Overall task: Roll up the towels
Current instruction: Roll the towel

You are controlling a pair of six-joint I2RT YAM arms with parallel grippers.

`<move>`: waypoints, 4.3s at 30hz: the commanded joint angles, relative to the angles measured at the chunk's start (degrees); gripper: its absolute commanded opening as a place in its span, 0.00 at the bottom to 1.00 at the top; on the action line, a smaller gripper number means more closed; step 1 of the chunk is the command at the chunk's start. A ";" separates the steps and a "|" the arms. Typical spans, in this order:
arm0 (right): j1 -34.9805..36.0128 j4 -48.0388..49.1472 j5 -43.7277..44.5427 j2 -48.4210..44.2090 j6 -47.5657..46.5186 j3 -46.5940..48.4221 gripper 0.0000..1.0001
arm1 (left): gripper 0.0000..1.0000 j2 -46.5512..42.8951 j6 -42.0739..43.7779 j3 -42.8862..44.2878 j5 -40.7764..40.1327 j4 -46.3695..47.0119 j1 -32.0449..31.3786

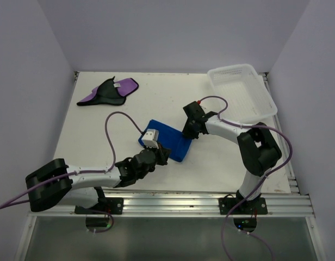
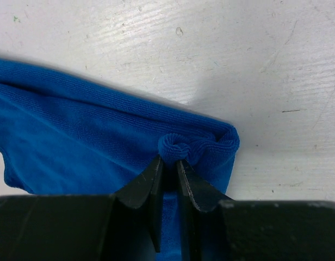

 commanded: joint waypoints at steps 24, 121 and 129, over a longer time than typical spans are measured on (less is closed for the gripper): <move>-0.21 0.31 0.28 1.52 -1.35 0.45 0.16 | 0.00 20.04 10.68 8.43 16.53 15.40 2.42; -0.21 43.65 -7.11 -8.14 4.45 -36.47 0.16 | 0.00 24.99 5.31 2.01 19.17 20.59 6.56; -0.21 21.42 -2.54 -11.22 -3.54 -25.76 0.02 | 0.01 13.31 4.08 -0.97 13.38 13.48 6.56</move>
